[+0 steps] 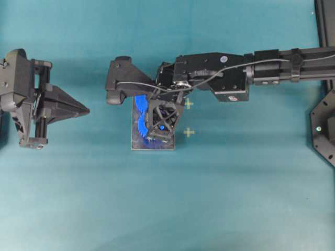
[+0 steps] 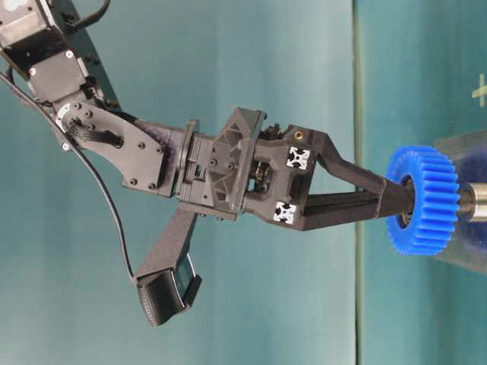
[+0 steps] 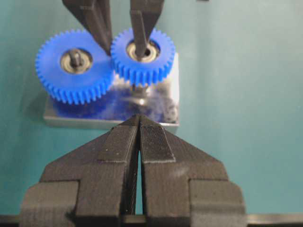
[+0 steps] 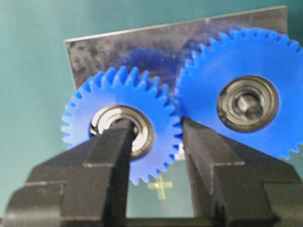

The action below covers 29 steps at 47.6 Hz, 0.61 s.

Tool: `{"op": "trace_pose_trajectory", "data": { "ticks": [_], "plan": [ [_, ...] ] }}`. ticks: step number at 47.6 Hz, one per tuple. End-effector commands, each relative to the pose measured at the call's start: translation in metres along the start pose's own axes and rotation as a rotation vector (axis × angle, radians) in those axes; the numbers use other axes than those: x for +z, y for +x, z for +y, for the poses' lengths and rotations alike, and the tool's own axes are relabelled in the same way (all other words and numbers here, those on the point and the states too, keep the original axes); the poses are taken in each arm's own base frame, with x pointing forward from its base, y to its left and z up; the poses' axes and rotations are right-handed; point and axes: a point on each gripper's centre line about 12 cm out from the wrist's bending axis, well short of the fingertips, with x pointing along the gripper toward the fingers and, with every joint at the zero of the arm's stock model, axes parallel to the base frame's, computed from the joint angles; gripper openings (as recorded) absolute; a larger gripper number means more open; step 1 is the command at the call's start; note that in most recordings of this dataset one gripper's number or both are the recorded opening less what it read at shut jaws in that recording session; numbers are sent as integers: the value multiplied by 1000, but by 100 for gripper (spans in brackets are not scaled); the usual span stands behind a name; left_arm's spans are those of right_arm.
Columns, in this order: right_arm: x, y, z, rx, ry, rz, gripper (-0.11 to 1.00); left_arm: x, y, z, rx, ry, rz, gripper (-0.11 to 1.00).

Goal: Fit the small gear onto the shaft.
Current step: 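Carry the small gear left and lower it over the empty shaft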

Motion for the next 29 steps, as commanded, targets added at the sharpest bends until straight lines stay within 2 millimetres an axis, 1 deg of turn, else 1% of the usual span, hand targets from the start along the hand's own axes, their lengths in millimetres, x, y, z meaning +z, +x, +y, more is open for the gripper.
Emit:
{"op": "trace_pose_trajectory", "data": {
  "ticks": [1, 26, 28, 29],
  "plan": [
    [6, -10, 4, 5, -10, -33, 33, 4, -1, -1, -2, 2, -18, 0],
    [6, -10, 7, 9, -12, -29, 34, 2, -5, 0, -3, -7, -24, 0],
    [6, -9, 6, 8, -9, -26, 39, 2, -6, 0, -3, -7, -24, 0],
    [6, -9, 6, 8, -7, -24, 45, 2, -5, 0, -2, -5, -23, 0]
  ]
}}
